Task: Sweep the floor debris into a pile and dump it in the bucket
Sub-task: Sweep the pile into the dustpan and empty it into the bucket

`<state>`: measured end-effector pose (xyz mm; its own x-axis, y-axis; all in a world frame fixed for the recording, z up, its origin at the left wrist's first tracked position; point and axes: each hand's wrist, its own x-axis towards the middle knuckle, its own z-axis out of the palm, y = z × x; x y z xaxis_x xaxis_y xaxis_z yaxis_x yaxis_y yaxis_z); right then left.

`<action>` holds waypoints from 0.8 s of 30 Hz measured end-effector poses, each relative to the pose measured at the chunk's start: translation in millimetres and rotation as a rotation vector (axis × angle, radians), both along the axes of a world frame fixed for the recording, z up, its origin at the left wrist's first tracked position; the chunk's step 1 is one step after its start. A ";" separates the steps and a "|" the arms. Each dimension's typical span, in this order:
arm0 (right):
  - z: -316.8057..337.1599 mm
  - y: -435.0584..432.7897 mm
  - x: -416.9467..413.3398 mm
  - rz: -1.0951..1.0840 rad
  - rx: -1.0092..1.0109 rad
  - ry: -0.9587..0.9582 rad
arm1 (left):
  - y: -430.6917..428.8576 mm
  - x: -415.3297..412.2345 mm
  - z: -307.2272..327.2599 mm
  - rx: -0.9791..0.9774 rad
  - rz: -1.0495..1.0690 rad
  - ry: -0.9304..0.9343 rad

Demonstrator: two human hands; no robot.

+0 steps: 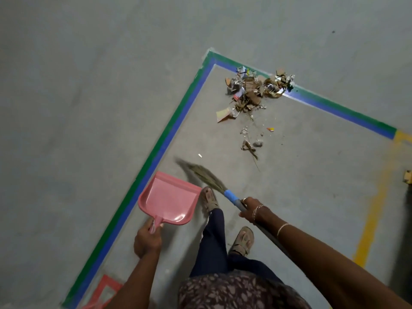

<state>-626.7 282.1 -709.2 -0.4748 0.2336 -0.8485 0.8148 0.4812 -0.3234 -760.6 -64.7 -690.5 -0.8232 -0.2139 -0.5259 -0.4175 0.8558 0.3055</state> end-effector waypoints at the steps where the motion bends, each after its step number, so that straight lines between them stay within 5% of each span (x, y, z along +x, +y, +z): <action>1: -5.3 -1.3 -13.5 0.006 0.013 -0.027 | -0.3 -11.5 -3.5 -0.007 0.011 -0.005; 8: -13.4 32.9 -97.6 -0.192 0.144 -0.110 | 5.4 -101.2 -14.3 -0.048 -0.084 -0.015; 15: 3.1 95.7 -82.5 -0.382 0.157 -0.020 | 33.7 -170.3 -16.7 -0.027 -0.381 0.060; 24: 47.2 139.6 20.6 -0.134 0.077 -0.160 | 89.3 -184.6 -22.0 -0.018 -0.612 0.129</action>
<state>-606.0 421.7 -662.0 -0.2960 0.3523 -0.8878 0.9111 0.3831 -0.1518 -945.1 24.6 -712.5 -0.8562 0.3085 -0.4143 0.1892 0.9336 0.3043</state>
